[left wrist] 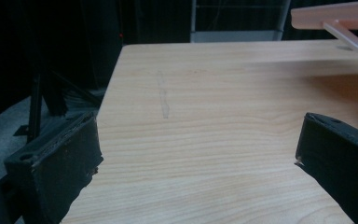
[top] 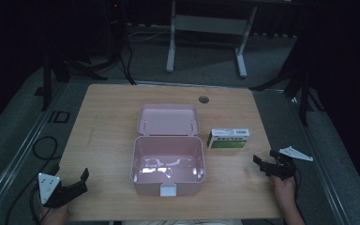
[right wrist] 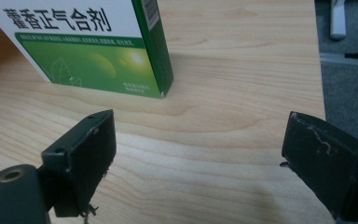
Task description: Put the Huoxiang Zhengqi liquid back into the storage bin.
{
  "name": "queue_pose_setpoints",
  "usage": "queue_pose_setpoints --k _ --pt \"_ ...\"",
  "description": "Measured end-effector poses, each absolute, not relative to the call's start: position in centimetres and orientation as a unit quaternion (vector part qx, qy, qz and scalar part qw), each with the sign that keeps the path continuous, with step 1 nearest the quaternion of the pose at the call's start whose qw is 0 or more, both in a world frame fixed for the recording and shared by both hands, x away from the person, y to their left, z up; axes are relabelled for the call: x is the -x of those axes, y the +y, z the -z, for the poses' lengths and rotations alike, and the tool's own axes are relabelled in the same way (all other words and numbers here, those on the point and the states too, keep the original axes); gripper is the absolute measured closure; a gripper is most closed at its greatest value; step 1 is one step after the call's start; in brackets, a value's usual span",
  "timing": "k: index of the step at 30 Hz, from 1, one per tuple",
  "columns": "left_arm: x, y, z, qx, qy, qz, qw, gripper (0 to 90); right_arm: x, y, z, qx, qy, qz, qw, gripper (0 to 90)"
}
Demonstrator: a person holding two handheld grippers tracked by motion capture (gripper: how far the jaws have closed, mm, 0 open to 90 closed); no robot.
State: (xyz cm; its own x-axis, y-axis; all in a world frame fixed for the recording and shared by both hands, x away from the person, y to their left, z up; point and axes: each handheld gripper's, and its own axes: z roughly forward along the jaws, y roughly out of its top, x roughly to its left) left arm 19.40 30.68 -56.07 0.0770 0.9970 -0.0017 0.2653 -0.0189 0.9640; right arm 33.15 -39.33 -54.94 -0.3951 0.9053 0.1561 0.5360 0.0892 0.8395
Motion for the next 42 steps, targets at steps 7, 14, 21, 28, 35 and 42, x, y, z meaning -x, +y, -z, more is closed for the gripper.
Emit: queue_pose_setpoints --k 7,14,21,28,35,42 --pt "-19.4 30.8 56.1 -0.584 0.543 -0.407 0.446 0.2 -33.4 -39.1 55.0 -0.48 0.739 -0.432 0.19 9.7" --pt "-19.3 31.1 56.0 -0.58 0.545 -0.404 0.45 0.2 -33.8 -39.3 55.1 -0.432 0.778 -0.434 0.143 9.7" --pt "-19.3 31.0 56.0 -0.582 0.545 -0.401 0.45 0.2 -34.3 -39.0 55.2 -0.365 0.825 -0.422 0.088 9.8" --pt "-19.3 31.0 56.0 -0.584 0.543 -0.398 0.452 0.2 -34.4 -38.0 54.8 -0.319 0.857 -0.403 0.047 9.7" --pt "-19.4 31.0 56.1 -0.587 0.542 -0.395 0.454 0.2 -34.3 -36.6 54.6 -0.276 0.89 -0.363 0.022 9.7" --pt "-19.4 30.9 56.1 -0.589 0.54 -0.393 0.454 0.2 -34.8 -35.9 54.2 -0.265 0.902 -0.34 0.019 9.7"
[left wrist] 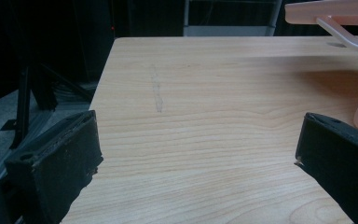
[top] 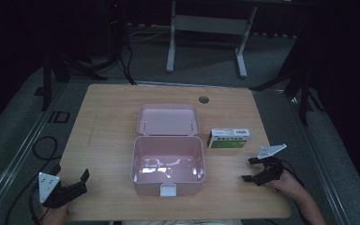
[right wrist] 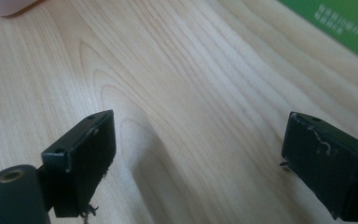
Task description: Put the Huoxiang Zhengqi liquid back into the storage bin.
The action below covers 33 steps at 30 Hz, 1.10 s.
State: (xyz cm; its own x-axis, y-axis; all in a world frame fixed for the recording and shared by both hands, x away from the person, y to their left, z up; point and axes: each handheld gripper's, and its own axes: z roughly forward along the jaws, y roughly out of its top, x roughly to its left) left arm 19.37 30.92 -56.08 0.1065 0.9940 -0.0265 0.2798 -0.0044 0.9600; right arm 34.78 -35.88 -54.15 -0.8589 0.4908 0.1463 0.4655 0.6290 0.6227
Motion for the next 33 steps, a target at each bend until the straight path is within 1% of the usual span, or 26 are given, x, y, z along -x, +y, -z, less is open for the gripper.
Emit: queue_pose_setpoints --k 2,6,9,21,22,23,24,33 --pt "-19.4 30.9 56.1 -0.59 0.54 -0.393 0.454 0.2 -34.9 -35.6 53.8 -0.258 0.908 -0.329 0.023 9.8" --pt "-19.4 30.9 56.1 -0.59 0.54 -0.393 0.454 0.2 -35.1 -34.7 53.0 -0.228 0.928 -0.294 0.005 9.8" --pt "-19.4 30.9 56.1 -0.59 0.54 -0.393 0.454 0.2 -35.1 -34.0 52.6 -0.214 0.938 -0.273 0.002 9.8" --pt "-19.4 30.9 56.1 -0.595 0.537 -0.391 0.452 0.2 -35.4 -31.2 51.3 -0.151 0.97 -0.189 0.009 9.8" --pt "-19.4 30.9 56.1 -0.595 0.537 -0.39 0.452 0.2 -35.5 -31.0 51.1 -0.151 0.971 -0.183 0.005 10.1" --pt "-19.4 30.9 56.1 -0.596 0.537 -0.39 0.452 0.2 -35.6 -30.9 51.0 -0.149 0.973 -0.176 0.002 13.2" --pt "-19.4 30.9 56.1 -0.596 0.537 -0.39 0.452 0.2 -35.7 -30.8 50.9 -0.146 0.975 -0.17 0.002 12.9" --pt "-19.4 30.8 56.1 -0.597 0.537 -0.389 0.452 0.2 -36.5 -30.0 49.7 -0.136 0.978 -0.156 -0.018 12.5"
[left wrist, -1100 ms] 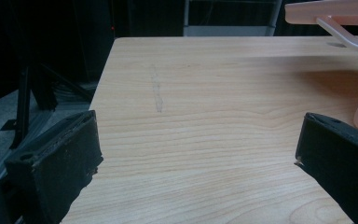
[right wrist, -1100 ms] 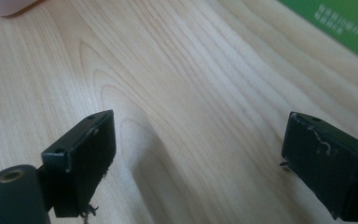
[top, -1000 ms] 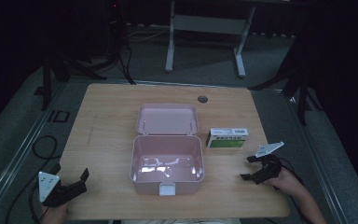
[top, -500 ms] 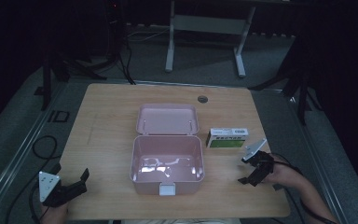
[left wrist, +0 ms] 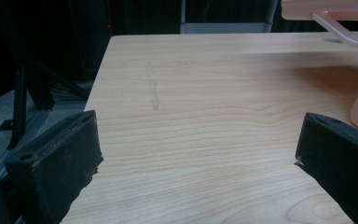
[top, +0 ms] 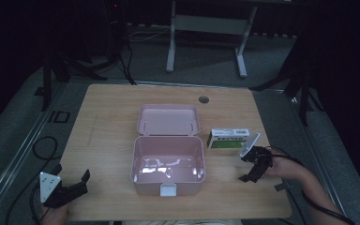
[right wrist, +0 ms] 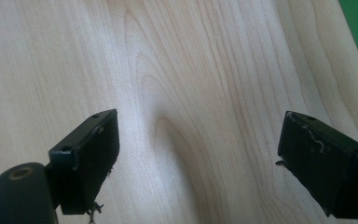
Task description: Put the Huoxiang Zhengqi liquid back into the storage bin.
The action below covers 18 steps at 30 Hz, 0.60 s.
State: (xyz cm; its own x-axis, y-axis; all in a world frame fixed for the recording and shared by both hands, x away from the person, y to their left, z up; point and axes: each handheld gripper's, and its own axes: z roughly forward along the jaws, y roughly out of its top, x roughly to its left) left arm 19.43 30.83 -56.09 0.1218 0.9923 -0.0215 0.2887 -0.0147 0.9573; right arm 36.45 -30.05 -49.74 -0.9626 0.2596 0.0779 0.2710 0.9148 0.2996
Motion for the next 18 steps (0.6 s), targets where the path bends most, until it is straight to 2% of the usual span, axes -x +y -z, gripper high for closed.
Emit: queue_pose_setpoints --k 18 --pt "-19.4 30.8 56.1 -0.6 0.534 -0.388 0.452 0.2 -38.9 -29.1 44.5 0.096 -0.987 0.129 -0.011 17.1"
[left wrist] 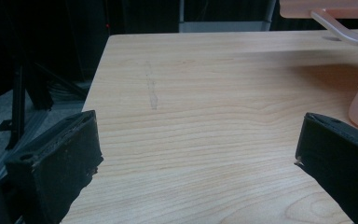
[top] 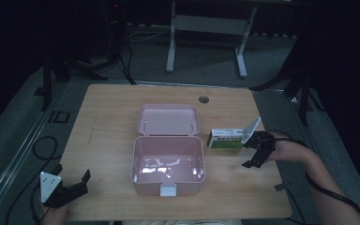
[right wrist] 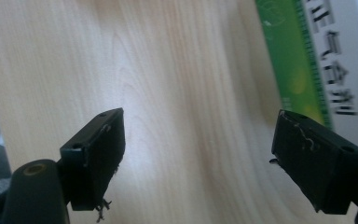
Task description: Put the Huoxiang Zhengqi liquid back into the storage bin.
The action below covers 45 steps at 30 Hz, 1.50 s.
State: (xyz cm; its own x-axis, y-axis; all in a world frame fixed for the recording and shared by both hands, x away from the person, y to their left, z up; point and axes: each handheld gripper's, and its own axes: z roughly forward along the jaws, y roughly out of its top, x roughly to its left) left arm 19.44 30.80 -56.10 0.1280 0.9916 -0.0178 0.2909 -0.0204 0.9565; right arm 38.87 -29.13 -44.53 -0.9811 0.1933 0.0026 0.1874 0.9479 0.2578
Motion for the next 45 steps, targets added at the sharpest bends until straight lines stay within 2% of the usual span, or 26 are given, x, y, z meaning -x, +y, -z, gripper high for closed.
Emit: queue_pose_setpoints --k 16,29,37,45 --pt "-19.5 30.8 56.1 -0.601 0.534 -0.386 0.452 0.2 -43.2 -27.8 41.8 -0.093 0.988 -0.112 0.054 22.2" --pt "-19.5 30.8 56.1 -0.603 0.533 -0.386 0.451 0.2 -46.0 -26.0 42.5 -0.084 0.993 -0.07 0.053 23.8" --pt "-19.5 30.7 56.1 -0.604 0.532 -0.386 0.45 0.2 -47.2 -24.5 44.0 -0.065 0.996 -0.045 0.051 28.7" --pt "-19.5 30.7 56.1 -0.605 0.532 -0.384 0.452 0.2 -47.7 -23.7 45.1 -0.05 0.997 -0.033 0.039 40.1"
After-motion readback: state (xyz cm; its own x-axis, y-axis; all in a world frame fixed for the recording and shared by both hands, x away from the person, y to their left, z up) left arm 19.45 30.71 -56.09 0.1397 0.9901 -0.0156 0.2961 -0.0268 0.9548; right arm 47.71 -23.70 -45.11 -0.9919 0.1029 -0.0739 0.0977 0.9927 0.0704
